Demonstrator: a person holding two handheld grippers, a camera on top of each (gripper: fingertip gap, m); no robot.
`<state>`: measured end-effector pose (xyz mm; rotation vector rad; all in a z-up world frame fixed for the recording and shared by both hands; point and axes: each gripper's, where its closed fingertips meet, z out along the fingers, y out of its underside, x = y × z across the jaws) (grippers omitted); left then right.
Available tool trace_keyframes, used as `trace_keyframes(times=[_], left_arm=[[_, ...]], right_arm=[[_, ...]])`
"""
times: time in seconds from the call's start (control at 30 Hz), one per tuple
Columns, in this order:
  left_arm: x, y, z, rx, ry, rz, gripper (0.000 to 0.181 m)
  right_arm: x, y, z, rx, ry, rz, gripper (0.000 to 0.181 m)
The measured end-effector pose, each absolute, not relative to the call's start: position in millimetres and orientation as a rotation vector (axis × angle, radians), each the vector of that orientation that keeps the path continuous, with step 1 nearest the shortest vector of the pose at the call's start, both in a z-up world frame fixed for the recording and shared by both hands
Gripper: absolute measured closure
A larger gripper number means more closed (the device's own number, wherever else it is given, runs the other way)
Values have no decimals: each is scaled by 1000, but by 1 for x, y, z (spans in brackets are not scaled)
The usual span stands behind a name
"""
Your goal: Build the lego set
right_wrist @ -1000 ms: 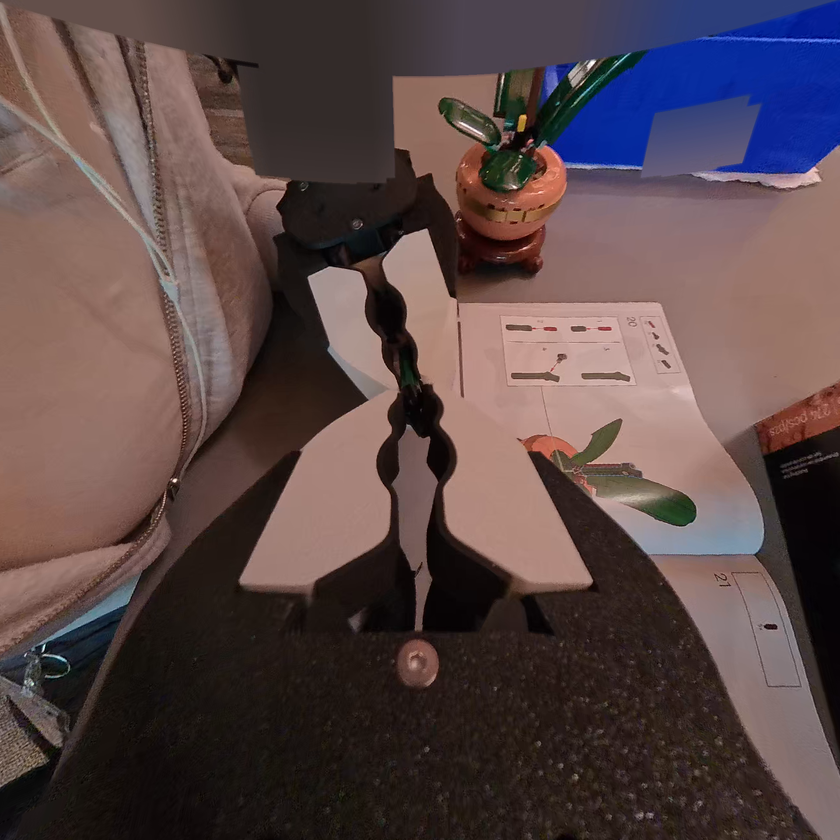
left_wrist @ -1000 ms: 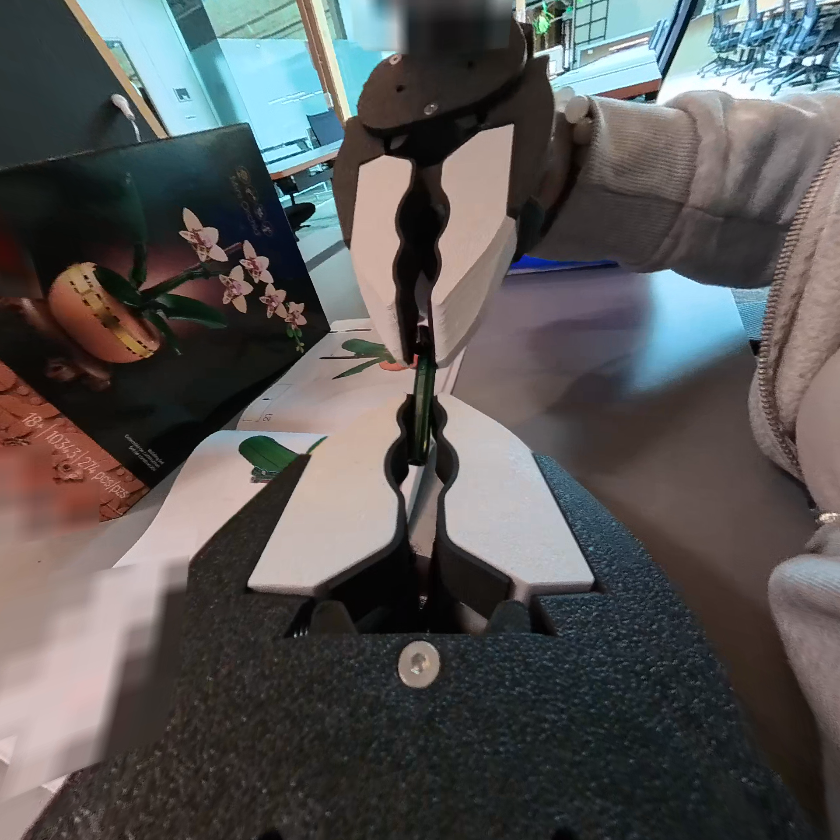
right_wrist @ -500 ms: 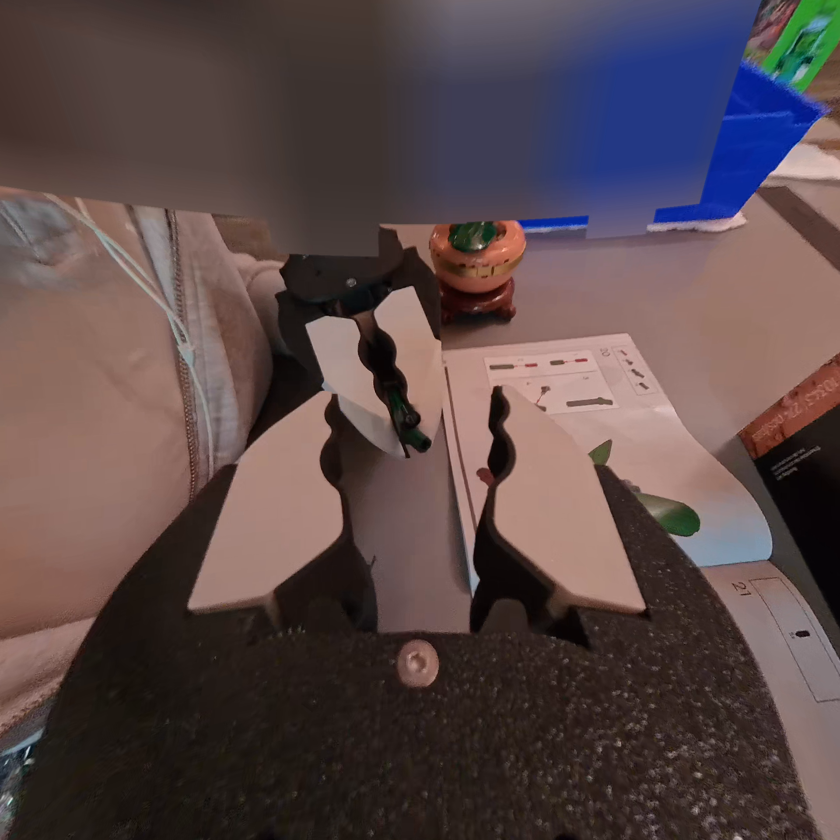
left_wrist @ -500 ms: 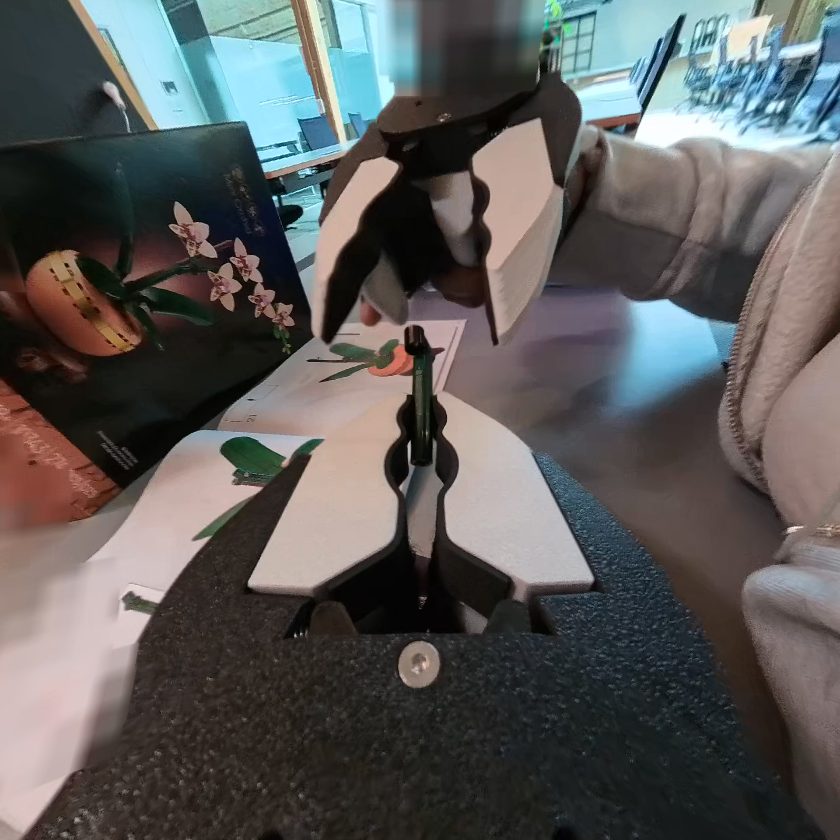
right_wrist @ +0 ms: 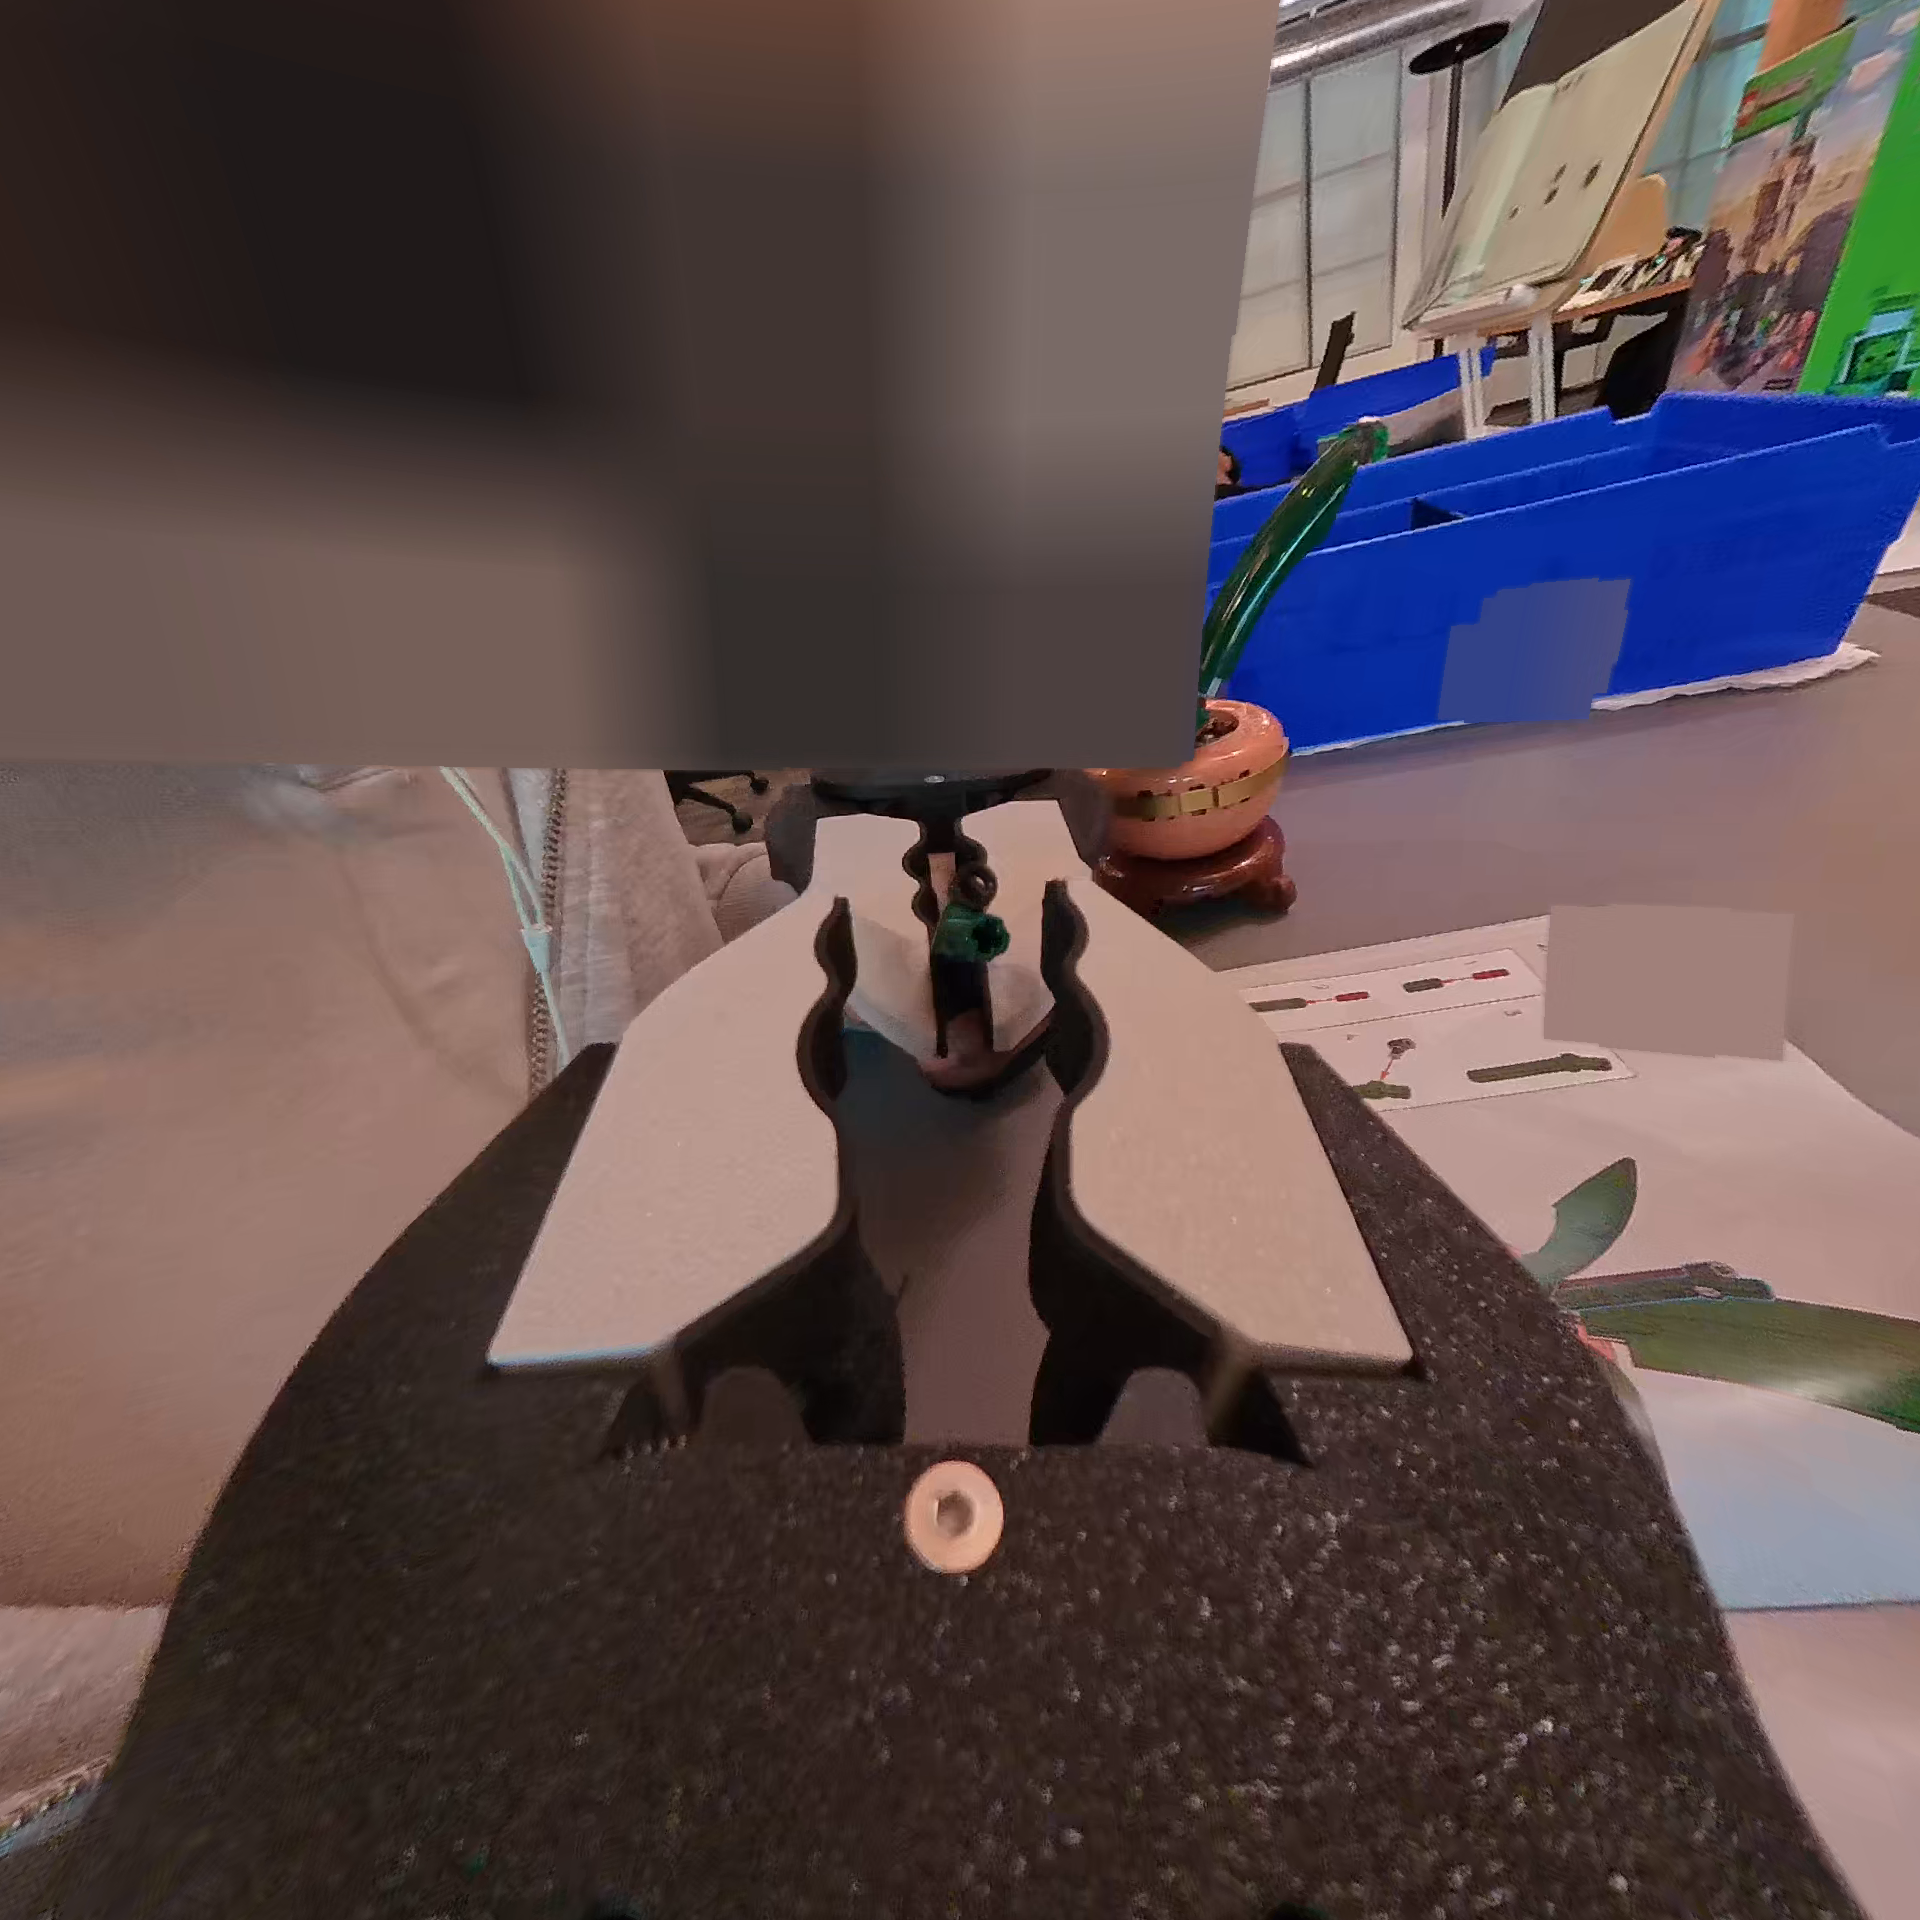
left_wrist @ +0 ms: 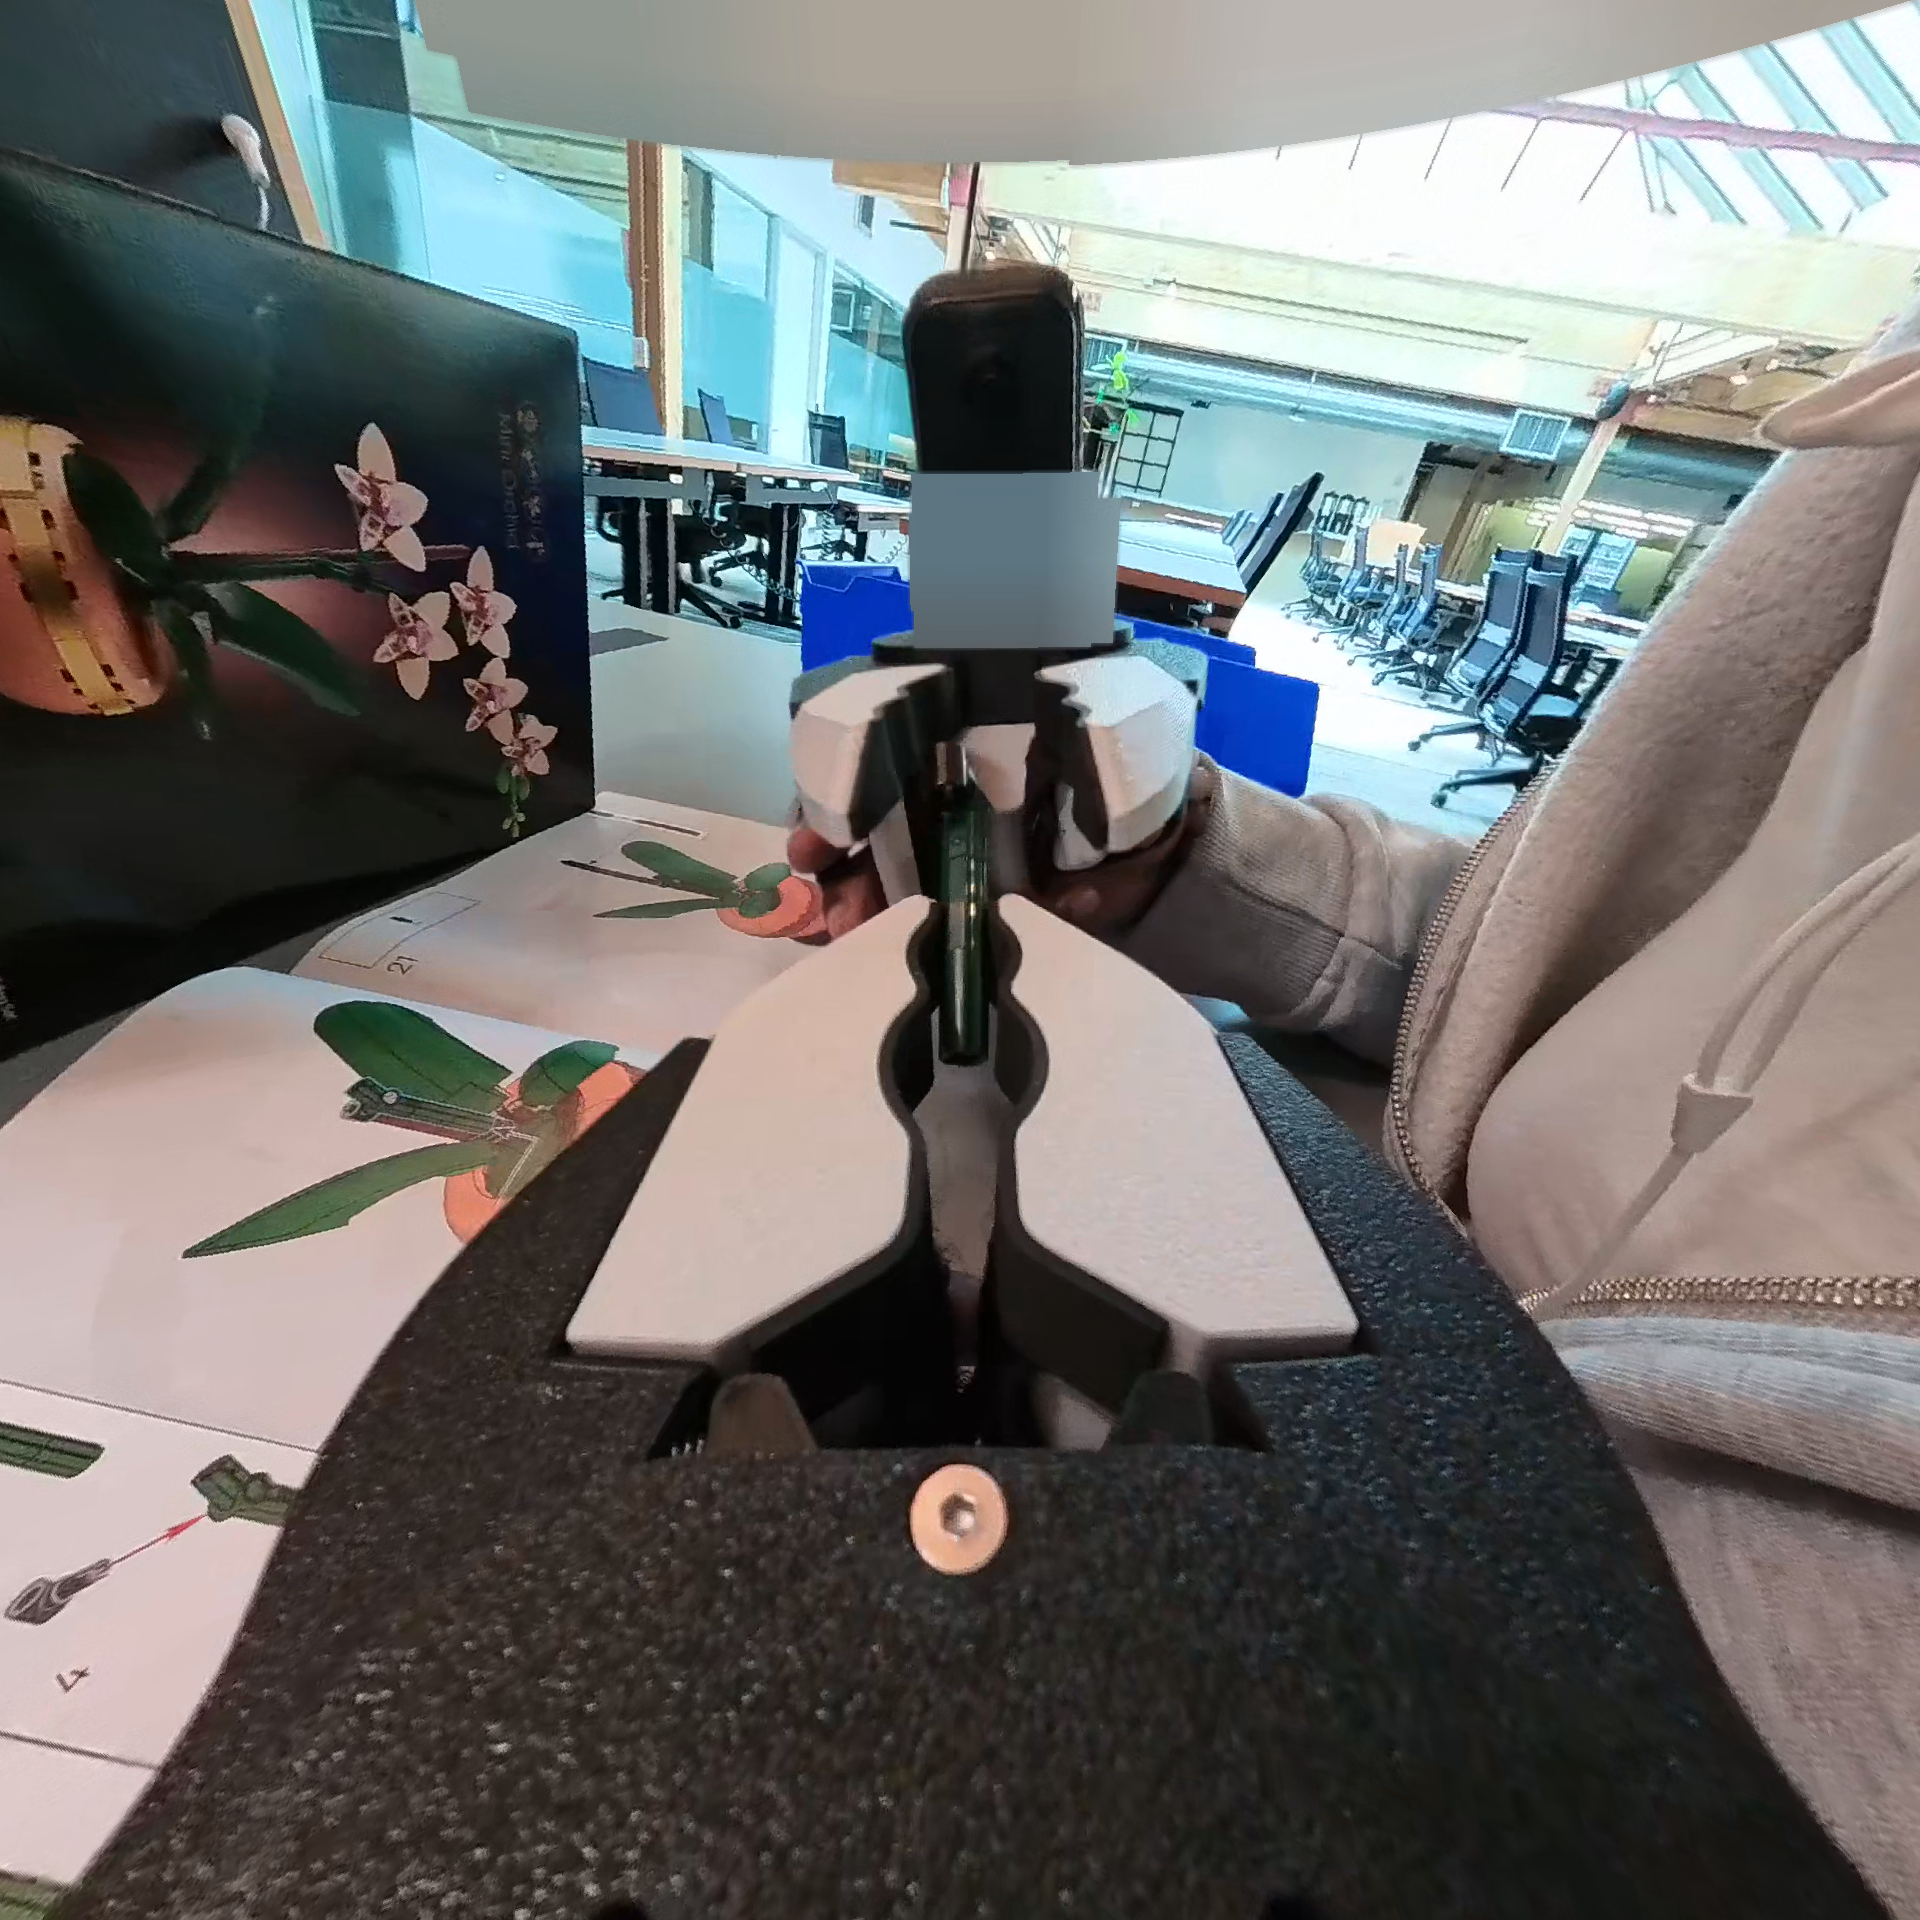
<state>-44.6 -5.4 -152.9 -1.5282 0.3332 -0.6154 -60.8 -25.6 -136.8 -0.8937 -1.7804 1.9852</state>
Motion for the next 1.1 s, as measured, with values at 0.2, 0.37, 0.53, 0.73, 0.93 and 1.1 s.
trace_keyframes(times=[0.2, 0.37, 0.53, 0.73, 0.93, 1.1], left_arm=[[-37, -6, -156, -1542, 383, -611, 176], [-34, -6, -158, -1556, 412, -602, 176], [-35, -6, -157, -1549, 402, -610, 176], [-33, -7, -157, -1545, 407, -623, 176], [-31, 0, -156, -1557, 390, -660, 176], [-32, 13, -151, -1573, 394, -644, 175]], right_arm=[[-56, -28, -143, -897, -1800, 1951, 172], [-53, -26, -146, -927, -1747, 1970, 167], [-51, -25, -146, -907, -1725, 1975, 168], [-50, -25, -145, -879, -1733, 1942, 172], [-48, -19, -144, -868, -1725, 1951, 165], [-49, -5, -138, -862, -1631, 2019, 170]])
